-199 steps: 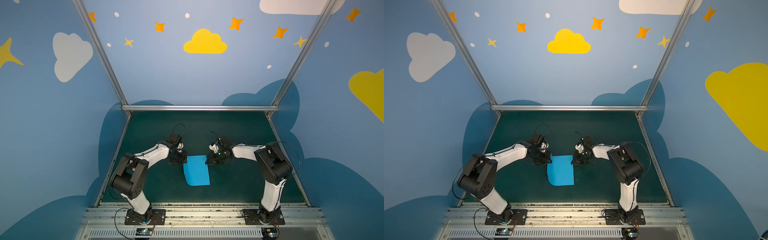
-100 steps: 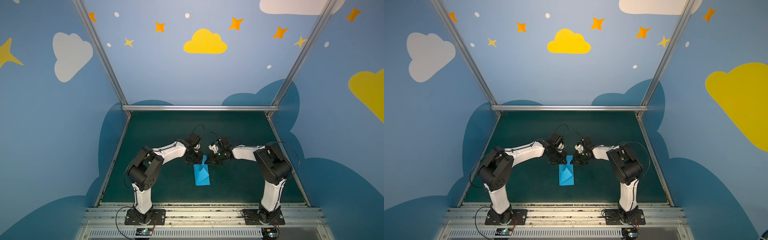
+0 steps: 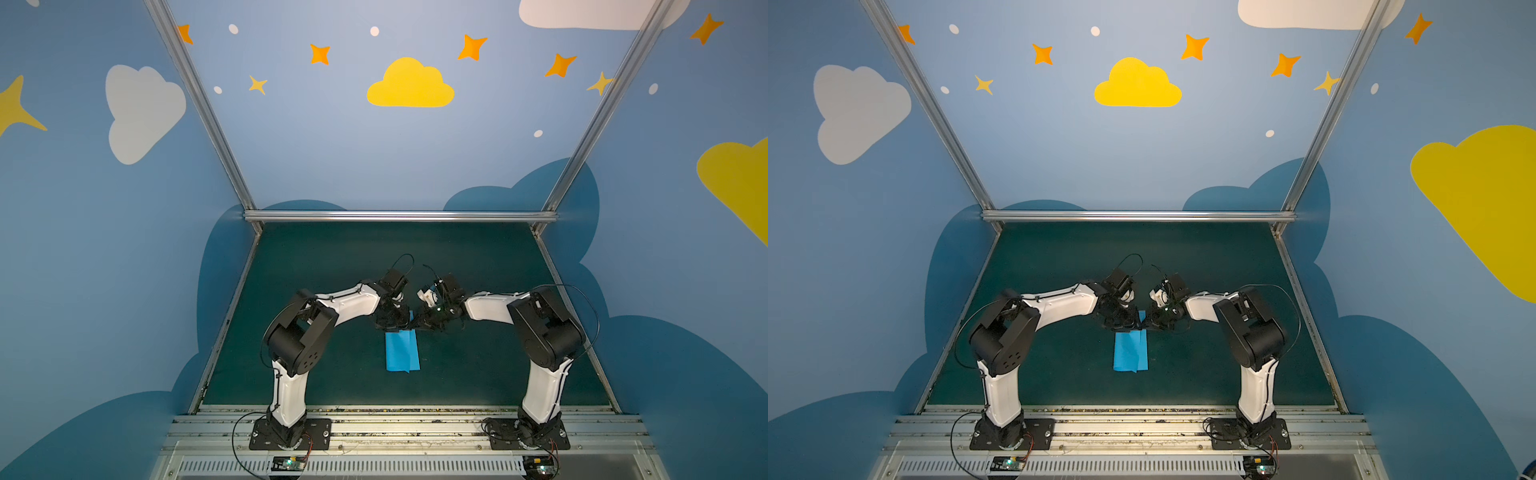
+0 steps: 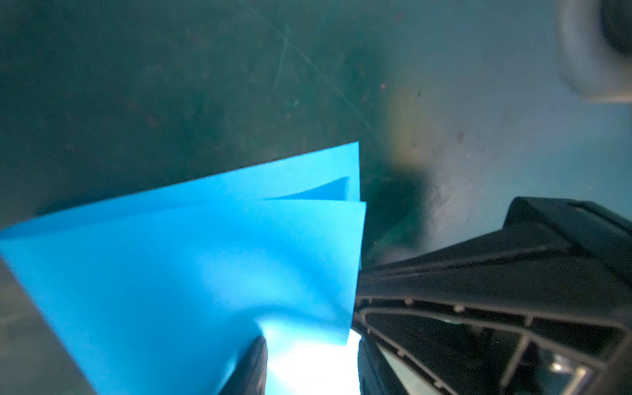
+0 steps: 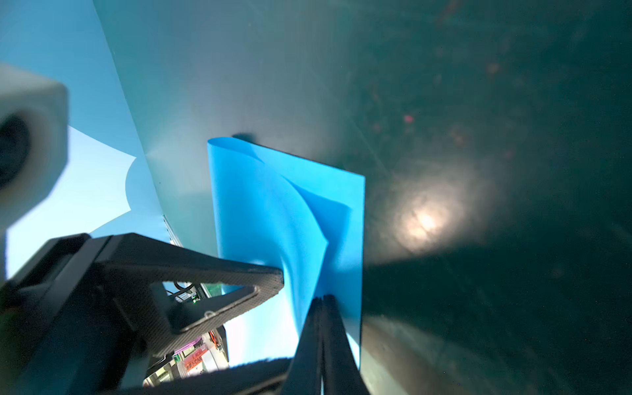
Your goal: Fold a paper plane with a square sheet of paper (fold left side to right side)
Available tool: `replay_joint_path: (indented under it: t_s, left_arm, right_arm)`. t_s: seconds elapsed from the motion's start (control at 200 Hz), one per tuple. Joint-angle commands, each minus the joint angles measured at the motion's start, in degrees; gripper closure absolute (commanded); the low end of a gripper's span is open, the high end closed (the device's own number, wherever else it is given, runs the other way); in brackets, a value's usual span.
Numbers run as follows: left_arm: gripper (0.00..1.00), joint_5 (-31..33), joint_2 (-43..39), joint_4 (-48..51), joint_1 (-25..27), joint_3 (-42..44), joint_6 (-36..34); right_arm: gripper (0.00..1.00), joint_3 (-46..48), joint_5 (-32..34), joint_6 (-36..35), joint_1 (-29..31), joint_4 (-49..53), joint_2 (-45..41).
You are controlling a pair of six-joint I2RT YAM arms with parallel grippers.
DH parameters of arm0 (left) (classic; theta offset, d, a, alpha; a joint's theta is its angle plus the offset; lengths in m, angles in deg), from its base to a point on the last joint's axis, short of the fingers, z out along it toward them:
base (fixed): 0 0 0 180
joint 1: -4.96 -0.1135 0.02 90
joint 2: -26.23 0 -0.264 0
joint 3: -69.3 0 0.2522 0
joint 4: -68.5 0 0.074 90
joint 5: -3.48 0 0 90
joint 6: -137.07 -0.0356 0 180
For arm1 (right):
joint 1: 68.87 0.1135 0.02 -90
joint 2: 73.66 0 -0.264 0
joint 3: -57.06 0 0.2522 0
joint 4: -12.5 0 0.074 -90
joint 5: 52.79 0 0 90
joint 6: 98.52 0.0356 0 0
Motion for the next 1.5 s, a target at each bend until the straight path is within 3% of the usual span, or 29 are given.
replay_joint_path:
  t_s: [0.0, 0.34, 0.856, 1.261, 1.497]
  left_arm:
    - [0.51, 1.1, 0.6, -0.2, 0.3, 0.7, 0.0]
    - [0.50, 0.8, 0.3, -1.1, 0.2, 1.1, -0.1]
    - [0.50, -0.7, 0.0, -1.5, 0.3, 0.8, -0.6]
    - [0.50, -1.7, -0.2, -1.4, 0.3, 0.4, -1.5]
    - [0.42, -5.3, -7.6, 1.5, -0.6, -0.2, -3.3]
  right_arm:
    - [1.00, 1.7, 0.8, 0.6, 0.7, 2.6, -1.2]
    - [1.00, 2.7, -1.1, 1.4, -5.1, 2.8, -9.2]
    - [1.00, -8.7, -5.7, 2.4, -3.2, 2.8, 4.0]
    - [1.00, -9.2, -4.2, 2.1, -2.4, 4.6, 8.0]
    - [1.00, -8.0, -3.4, 2.3, -2.7, 4.2, 8.4]
